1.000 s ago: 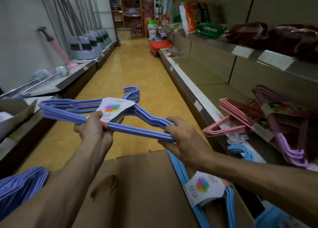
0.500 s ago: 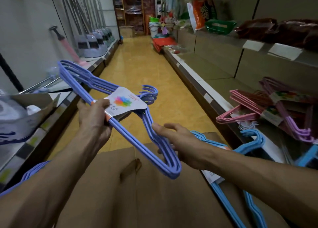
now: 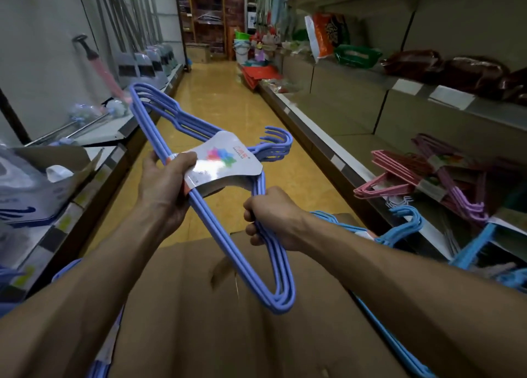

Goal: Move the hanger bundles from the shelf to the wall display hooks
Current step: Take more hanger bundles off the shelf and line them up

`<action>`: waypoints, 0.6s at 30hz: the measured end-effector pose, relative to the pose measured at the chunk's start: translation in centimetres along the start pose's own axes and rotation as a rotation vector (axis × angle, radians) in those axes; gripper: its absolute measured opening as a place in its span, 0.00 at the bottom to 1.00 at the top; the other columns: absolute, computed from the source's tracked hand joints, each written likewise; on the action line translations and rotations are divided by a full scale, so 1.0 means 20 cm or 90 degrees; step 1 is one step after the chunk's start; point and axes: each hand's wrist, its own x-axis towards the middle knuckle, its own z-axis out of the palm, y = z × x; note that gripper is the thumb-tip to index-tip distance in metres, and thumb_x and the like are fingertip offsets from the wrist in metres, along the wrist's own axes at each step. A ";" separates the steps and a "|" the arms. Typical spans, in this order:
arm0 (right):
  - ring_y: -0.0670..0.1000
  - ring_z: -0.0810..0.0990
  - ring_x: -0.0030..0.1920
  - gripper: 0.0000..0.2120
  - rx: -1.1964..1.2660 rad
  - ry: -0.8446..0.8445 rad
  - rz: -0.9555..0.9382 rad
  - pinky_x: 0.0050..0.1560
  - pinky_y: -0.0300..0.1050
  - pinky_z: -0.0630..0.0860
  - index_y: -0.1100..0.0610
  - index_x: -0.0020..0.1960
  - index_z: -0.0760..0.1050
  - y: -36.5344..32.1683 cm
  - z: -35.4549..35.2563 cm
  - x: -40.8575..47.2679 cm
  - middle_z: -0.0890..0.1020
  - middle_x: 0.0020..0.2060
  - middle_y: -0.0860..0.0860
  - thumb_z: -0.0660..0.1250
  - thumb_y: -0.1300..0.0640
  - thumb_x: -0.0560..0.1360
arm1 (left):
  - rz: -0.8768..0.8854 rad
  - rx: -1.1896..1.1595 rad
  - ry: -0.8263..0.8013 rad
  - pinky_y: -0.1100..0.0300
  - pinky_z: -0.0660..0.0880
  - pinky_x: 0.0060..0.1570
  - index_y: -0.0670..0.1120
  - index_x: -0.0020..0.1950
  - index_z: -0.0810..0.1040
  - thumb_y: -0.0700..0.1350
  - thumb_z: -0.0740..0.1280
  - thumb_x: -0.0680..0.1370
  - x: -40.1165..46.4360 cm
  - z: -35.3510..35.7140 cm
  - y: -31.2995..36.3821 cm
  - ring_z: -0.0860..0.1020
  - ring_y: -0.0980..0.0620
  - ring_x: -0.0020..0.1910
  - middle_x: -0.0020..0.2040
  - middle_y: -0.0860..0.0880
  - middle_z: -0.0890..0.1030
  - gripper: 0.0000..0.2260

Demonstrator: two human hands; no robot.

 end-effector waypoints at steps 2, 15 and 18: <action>0.50 0.68 0.25 0.04 -0.009 0.019 -0.021 0.25 0.40 0.66 0.59 0.46 0.65 0.04 0.03 -0.02 0.68 0.37 0.56 0.55 0.67 0.77 | -0.003 0.042 0.014 0.54 0.80 0.31 0.42 0.72 0.65 0.43 0.73 0.75 0.00 -0.06 0.01 0.85 0.48 0.38 0.50 0.43 0.83 0.29; 0.51 0.74 0.35 0.06 -0.175 0.082 -0.120 0.32 0.44 0.70 0.54 0.48 0.69 0.31 0.12 -0.09 0.77 0.40 0.52 0.63 0.52 0.77 | 0.345 0.852 -0.022 0.51 0.68 0.65 0.46 0.73 0.69 0.53 0.67 0.78 -0.09 -0.09 0.04 0.70 0.44 0.68 0.69 0.43 0.71 0.25; 0.51 0.78 0.40 0.09 -0.234 0.065 -0.145 0.36 0.46 0.72 0.54 0.51 0.70 0.33 0.10 -0.12 0.79 0.43 0.52 0.64 0.49 0.78 | 0.292 0.832 -0.147 0.56 0.70 0.61 0.46 0.68 0.75 0.58 0.65 0.78 -0.16 0.01 0.00 0.75 0.49 0.63 0.65 0.47 0.77 0.23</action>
